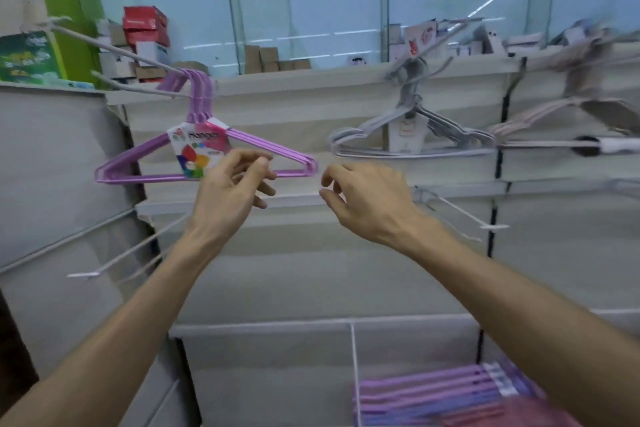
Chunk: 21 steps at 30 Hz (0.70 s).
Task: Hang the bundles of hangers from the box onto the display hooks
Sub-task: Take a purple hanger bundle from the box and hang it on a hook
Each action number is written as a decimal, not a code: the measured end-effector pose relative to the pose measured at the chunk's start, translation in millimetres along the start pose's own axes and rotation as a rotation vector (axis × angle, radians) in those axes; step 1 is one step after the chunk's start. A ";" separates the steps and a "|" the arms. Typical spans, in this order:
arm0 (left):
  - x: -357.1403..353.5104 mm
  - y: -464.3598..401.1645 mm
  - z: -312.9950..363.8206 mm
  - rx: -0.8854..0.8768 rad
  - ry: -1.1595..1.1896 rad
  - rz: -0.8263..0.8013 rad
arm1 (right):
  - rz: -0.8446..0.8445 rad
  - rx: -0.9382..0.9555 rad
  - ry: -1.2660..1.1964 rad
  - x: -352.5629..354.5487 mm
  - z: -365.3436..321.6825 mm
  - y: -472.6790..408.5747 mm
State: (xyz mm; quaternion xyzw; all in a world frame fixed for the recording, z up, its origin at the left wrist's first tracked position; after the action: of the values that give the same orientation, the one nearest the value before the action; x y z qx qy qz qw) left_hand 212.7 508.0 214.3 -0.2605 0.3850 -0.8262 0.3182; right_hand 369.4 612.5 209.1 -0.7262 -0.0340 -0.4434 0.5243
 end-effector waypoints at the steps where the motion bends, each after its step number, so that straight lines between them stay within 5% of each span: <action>1: -11.2 4.7 6.5 -0.009 0.037 -0.002 | 0.011 -0.005 0.005 5.7 7.6 11.6; 21: -296.1 129.3 145.8 -0.092 0.719 -0.383 | 0.050 -0.485 0.337 135.8 181.9 281.8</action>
State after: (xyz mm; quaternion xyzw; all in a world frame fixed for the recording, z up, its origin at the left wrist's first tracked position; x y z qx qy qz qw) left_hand 549.2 589.7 138.5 -0.0359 0.4530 -0.8908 -0.0083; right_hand 707.1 573.9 85.0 -0.7471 0.1785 -0.5396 0.3446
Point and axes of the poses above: each hand's wrist, its own y-axis away from the middle knuckle, its own x-axis out of the back of the hand, z = x × y, the point moved 6 cm from there along -y, towards the middle knuckle, and after that the axes turned 9 degrees about -x, right-handed, at the moved point
